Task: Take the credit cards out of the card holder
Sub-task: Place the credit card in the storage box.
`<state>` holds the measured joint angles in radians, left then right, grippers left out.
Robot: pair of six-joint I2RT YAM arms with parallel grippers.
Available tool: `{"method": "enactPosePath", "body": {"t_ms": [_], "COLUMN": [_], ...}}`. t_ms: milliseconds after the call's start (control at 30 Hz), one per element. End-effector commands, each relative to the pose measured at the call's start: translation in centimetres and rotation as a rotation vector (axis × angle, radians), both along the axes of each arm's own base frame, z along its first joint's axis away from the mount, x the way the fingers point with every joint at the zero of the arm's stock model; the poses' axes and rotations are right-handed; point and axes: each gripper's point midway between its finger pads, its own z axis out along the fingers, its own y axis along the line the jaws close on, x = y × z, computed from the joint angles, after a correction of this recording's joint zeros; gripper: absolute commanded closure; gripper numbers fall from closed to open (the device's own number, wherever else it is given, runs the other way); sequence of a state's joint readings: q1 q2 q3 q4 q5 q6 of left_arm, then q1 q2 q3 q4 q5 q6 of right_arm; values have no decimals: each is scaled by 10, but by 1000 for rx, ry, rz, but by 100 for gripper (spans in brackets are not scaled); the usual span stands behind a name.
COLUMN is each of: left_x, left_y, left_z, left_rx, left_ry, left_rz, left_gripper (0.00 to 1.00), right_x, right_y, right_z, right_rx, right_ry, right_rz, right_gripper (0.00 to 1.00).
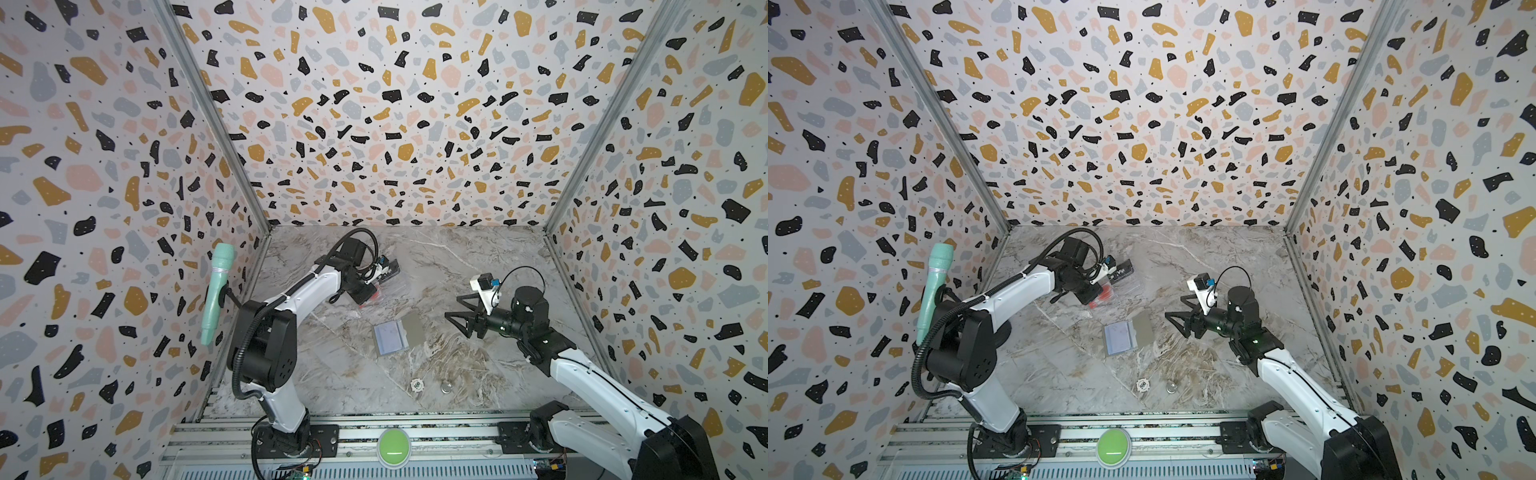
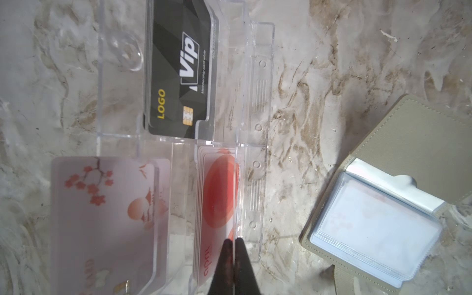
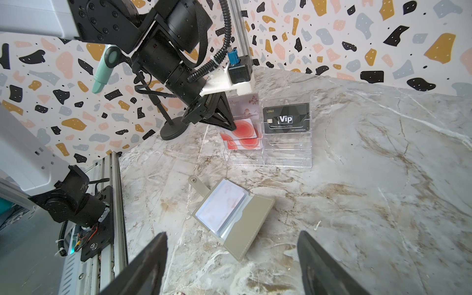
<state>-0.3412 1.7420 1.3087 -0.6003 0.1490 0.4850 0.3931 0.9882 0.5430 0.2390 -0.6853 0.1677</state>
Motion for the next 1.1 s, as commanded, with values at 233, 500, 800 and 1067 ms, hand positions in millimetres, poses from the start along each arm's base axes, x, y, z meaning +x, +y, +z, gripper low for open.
{"method": "enactPosePath", "body": {"t_ms": [233,500,800,1067], "left_x": [10,20,23,22], "left_y": [5,7,9,16], "left_z": [6,4,-1,-9], "left_rx": [7,33,51,92], "left_ry": [-15,-15,-4,7], "left_rz": [37,65,73,81], "left_gripper": [100,100,100,100], "right_x": [-1,-1,-1,-1], "right_y": [1,1,0,-1], "right_z": [7,7,9,10], "right_rx": [19,23,28,30], "right_ry": [-19,-21,-22,-24], "right_rz": [12,15,12,11], "right_gripper": [20,20,20,20]}}
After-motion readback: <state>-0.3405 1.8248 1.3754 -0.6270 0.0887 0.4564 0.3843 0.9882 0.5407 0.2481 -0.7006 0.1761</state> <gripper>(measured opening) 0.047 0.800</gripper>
